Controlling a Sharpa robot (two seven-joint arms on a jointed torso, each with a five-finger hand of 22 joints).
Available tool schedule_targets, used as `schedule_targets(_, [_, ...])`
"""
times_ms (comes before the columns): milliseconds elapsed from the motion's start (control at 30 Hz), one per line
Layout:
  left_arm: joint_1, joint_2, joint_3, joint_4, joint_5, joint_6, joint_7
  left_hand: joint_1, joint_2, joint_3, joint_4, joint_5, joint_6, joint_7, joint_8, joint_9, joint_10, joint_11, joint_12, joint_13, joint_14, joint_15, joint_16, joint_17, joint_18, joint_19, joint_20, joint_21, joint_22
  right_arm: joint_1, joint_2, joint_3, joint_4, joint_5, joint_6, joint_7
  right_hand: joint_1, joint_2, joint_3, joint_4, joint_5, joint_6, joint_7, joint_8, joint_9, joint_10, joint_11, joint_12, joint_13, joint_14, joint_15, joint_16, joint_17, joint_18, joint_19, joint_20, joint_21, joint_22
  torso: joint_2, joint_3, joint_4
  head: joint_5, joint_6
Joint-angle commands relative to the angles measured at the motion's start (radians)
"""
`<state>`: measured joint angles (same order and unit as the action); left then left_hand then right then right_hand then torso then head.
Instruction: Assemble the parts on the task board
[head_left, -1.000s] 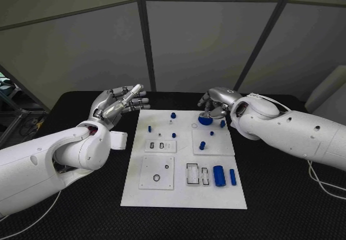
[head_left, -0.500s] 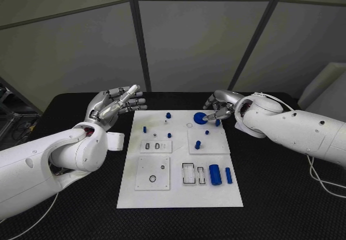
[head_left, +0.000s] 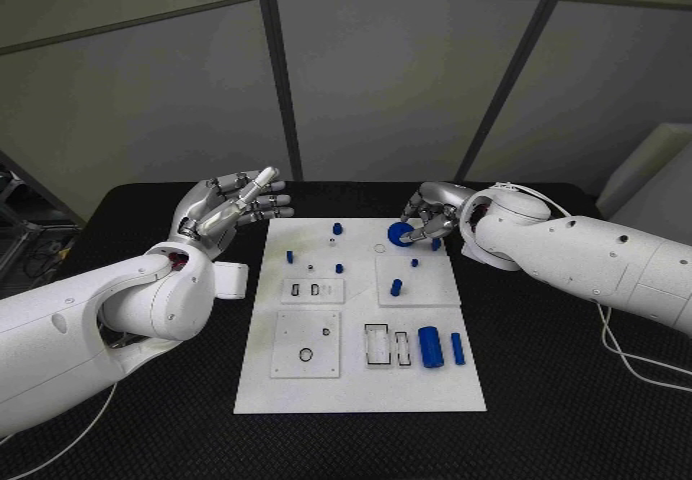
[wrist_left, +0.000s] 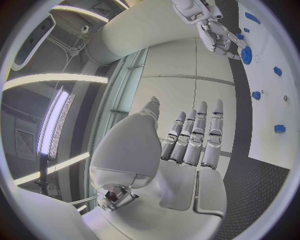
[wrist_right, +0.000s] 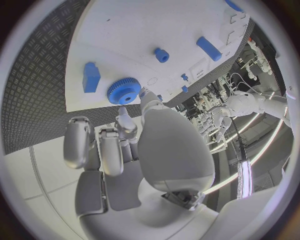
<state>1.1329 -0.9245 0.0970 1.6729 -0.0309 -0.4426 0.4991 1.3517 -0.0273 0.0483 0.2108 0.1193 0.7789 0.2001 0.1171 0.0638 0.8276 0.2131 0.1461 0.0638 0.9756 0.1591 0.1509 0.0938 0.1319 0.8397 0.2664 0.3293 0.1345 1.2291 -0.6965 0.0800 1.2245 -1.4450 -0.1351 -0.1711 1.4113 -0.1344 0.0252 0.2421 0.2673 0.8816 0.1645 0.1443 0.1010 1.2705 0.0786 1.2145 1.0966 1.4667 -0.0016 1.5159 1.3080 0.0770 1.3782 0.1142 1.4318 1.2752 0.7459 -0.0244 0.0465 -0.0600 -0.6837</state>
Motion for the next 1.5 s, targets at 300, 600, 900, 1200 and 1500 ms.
schedule_targets(300, [0.002,0.002,0.001,-0.003,-0.006,0.015,0.003,0.002,0.007,-0.001,-0.007,-0.005,-0.004,0.06,-0.005,-0.001,-0.002,0.002,-0.006,-0.001,-0.002,0.005,-0.003,0.001,0.05,0.007,-0.001,0.0,-0.002,0.002,0.013,0.001,-0.023,-0.018,0.032,-0.018,0.019,0.009,0.005,0.0,0.005,-0.005,0.001,0.009,0.002,0.006,0.0,0.008,0.008,0.083,0.005,0.006,0.149,-0.015,0.005,-0.001,0.005,0.002,0.0,0.0013,-0.0007,0.001,-0.007])
schedule_targets(600, [0.002,0.004,0.001,-0.004,-0.006,0.018,0.001,0.003,0.008,-0.002,-0.008,-0.005,-0.006,0.06,-0.005,-0.001,-0.002,0.002,-0.006,-0.001,-0.002,0.005,-0.004,0.001,0.05,0.006,-0.001,-0.001,-0.002,0.002,0.023,0.001,-0.034,-0.03,0.041,-0.018,0.036,0.02,0.013,-0.009,0.005,-0.001,0.001,0.016,0.004,0.006,-0.001,0.017,0.022,0.083,0.005,0.008,0.152,-0.015,0.006,-0.001,0.007,0.005,0.001,0.0012,-0.0012,0.003,-0.012])
schedule_targets(900, [0.002,0.004,0.001,-0.005,-0.006,0.02,-0.001,0.003,0.008,-0.002,-0.008,-0.005,-0.006,0.06,-0.005,-0.001,-0.002,0.002,-0.006,-0.001,-0.002,0.005,-0.004,0.001,0.05,0.006,-0.001,-0.001,-0.002,0.001,0.032,0.001,-0.035,-0.047,0.033,-0.021,0.046,0.033,0.019,-0.017,0.005,0.016,-0.003,0.03,0.008,0.011,-0.003,0.028,0.037,0.083,0.004,0.01,0.157,-0.016,0.008,-0.002,0.008,0.009,0.001,0.0014,-0.0007,0.005,-0.017])
schedule_targets(1200, [0.002,0.003,0.001,-0.006,-0.006,0.023,-0.007,0.003,0.009,-0.002,-0.008,-0.005,-0.011,0.06,-0.007,-0.001,-0.002,0.002,-0.006,-0.001,-0.003,0.005,-0.005,0.001,0.05,0.006,-0.001,-0.001,-0.002,0.001,0.034,0.001,-0.024,-0.121,0.01,-0.04,0.061,0.047,0.032,-0.03,0.003,0.032,-0.006,0.041,0.011,0.018,-0.007,0.036,0.049,0.084,0.001,0.012,0.162,-0.017,0.013,-0.004,0.012,0.017,0.0,0.0013,-0.0002,0.008,-0.018])
schedule_targets(1500, [0.002,0.002,0.001,-0.006,-0.006,0.024,-0.01,0.003,0.01,-0.002,-0.008,-0.005,-0.013,0.06,-0.008,-0.001,-0.003,0.002,-0.007,-0.001,-0.003,0.005,-0.005,0.001,0.05,0.006,-0.001,-0.001,-0.003,0.001,0.035,0.001,-0.017,-0.146,-0.01,-0.05,0.081,0.073,0.074,-0.048,-0.016,0.094,-0.021,0.065,0.02,0.051,-0.021,0.067,0.091,0.086,-0.009,0.017,0.171,-0.02,0.022,-0.012,0.02,0.033,0.001,0.0021,-0.0008,0.013,-0.02])
